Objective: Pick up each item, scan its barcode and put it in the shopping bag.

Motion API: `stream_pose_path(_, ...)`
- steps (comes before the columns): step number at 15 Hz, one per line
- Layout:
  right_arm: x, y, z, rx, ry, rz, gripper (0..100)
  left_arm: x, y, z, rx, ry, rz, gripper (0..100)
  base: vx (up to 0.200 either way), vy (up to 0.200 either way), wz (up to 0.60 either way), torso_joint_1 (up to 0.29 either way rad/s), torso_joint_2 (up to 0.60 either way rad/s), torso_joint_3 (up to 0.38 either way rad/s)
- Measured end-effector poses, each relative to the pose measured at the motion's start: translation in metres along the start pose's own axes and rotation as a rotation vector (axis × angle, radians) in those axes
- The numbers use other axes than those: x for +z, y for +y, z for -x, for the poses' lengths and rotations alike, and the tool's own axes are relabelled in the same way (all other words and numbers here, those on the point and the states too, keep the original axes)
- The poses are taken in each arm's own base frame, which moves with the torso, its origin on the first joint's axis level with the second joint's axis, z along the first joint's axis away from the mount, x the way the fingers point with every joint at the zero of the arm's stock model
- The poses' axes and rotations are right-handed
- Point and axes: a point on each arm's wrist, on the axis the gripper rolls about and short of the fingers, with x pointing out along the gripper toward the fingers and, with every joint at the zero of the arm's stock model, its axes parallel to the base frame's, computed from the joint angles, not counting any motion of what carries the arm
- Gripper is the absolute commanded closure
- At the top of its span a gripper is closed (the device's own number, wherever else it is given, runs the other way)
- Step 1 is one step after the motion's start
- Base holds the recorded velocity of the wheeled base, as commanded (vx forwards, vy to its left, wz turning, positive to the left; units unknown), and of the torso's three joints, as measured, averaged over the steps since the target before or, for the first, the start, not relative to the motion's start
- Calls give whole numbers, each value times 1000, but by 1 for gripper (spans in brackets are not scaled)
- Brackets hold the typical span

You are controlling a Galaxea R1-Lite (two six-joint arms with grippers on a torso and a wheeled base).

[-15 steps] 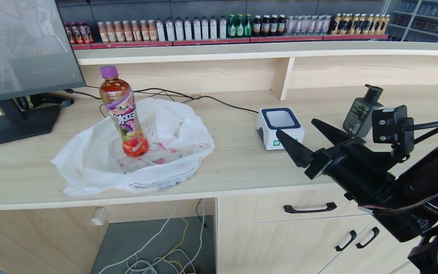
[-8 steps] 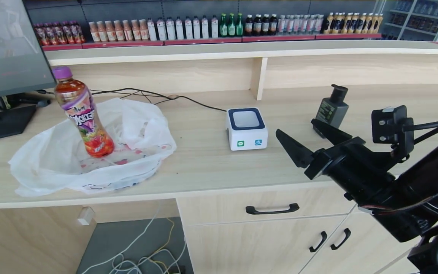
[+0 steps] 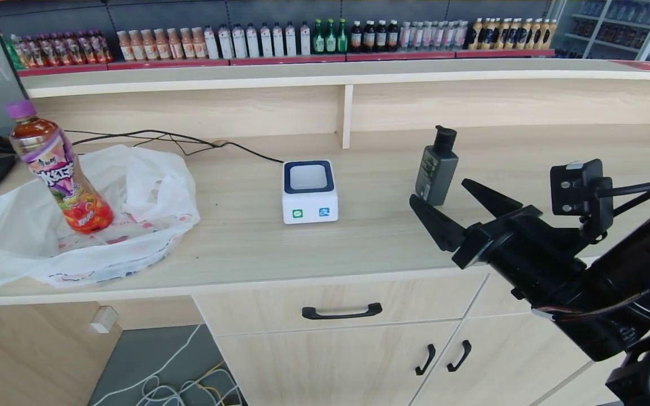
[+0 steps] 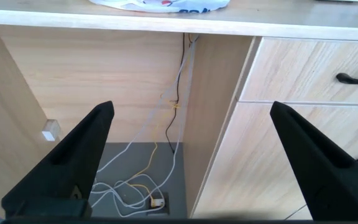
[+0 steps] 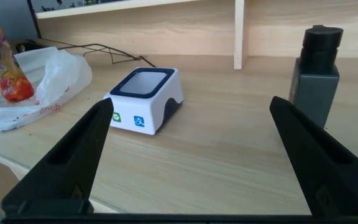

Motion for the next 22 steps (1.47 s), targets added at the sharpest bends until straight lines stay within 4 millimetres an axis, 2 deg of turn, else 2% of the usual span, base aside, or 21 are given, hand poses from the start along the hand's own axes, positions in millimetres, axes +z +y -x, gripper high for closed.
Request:
stream_pose_path(1,0,0,0,0,1,0,0,0,0,0,0,0,0,0,0,-200,0,-2,2,7)
stream_pose_path(16,-1,-4,7,-18,17,7,0,0,0,0,0,0,-1,0,0,0,0,0,0,0)
stream_pose_path(19,6,-8,-9,-73,-39,9,0,0,0,0,1,0,-1,0,0,0,0,0,0,0)
stream_pose_path(22,0,-11,-23,-158,-1,12,0,0,0,0,1,0,-1,0,0,0,0,0,0,0)
